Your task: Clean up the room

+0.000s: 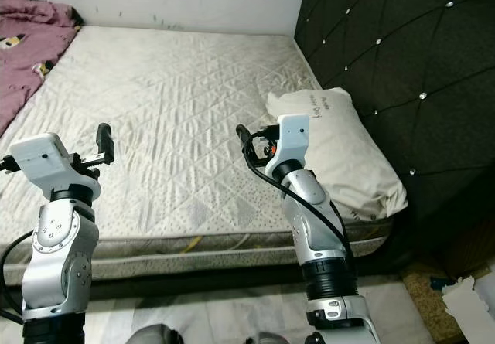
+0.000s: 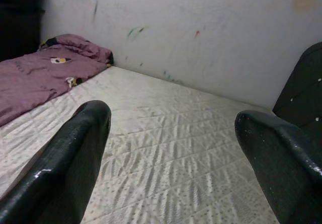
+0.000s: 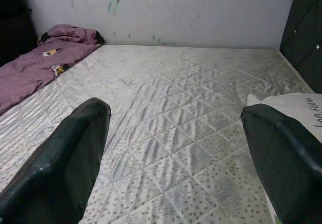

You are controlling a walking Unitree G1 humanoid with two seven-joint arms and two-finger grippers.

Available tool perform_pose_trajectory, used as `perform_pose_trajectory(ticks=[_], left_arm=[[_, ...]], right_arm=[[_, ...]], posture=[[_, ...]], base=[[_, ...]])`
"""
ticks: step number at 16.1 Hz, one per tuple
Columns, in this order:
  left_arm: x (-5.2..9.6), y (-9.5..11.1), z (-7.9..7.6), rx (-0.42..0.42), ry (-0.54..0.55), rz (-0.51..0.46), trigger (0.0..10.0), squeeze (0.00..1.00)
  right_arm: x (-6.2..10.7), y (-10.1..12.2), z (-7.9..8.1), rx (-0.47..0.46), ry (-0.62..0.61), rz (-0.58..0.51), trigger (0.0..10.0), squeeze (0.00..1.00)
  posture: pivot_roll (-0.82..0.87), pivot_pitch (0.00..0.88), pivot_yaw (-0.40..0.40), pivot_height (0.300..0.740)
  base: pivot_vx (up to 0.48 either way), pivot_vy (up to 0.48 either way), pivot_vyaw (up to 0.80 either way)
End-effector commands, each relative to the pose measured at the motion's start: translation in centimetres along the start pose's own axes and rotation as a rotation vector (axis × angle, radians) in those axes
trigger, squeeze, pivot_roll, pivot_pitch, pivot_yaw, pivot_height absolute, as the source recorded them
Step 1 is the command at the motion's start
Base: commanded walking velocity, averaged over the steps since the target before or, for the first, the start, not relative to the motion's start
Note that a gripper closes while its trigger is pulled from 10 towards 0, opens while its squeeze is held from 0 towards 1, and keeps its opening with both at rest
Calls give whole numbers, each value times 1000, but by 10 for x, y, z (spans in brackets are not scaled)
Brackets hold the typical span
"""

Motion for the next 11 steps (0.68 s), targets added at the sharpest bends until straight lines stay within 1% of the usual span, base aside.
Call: perform_pose_trajectory(ticks=[1,9,10,11], left_arm=[[0,6,-5,4,-26,-22,10000,0],[-1,6,-6,8,-34,-23,10000,0],[-1,6,-6,5,-28,-20,10000,0],[-2,5,-4,4,-7,-21,10000,0]], right_arm=[[-1,5,-3,14,-6,-9,10000,0],[-2,6,-3,19,-6,-11,10000,0],[-2,6,-3,20,-7,-11,10000,0],[-2,6,-4,23,-8,-12,10000,0]], posture=[[-31,0,-68,740],[-32,0,-67,740],[-32,0,-67,740],[-32,0,-67,740]], base=[[401,0,0],[403,0,0],[307,0,0],[0,0,0]])
Point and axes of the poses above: a point about 5 cm out from each wrist's last joint towards the gripper, its own x axis pointing back from the gripper into the wrist, its own y axis along the axis of the wrist's last joint, z = x × y, the point moved 6 cm from there along -x, pointing out of the wrist towards the gripper, and after that the axes turned 1 degree about -x, right-handed, at the moved point
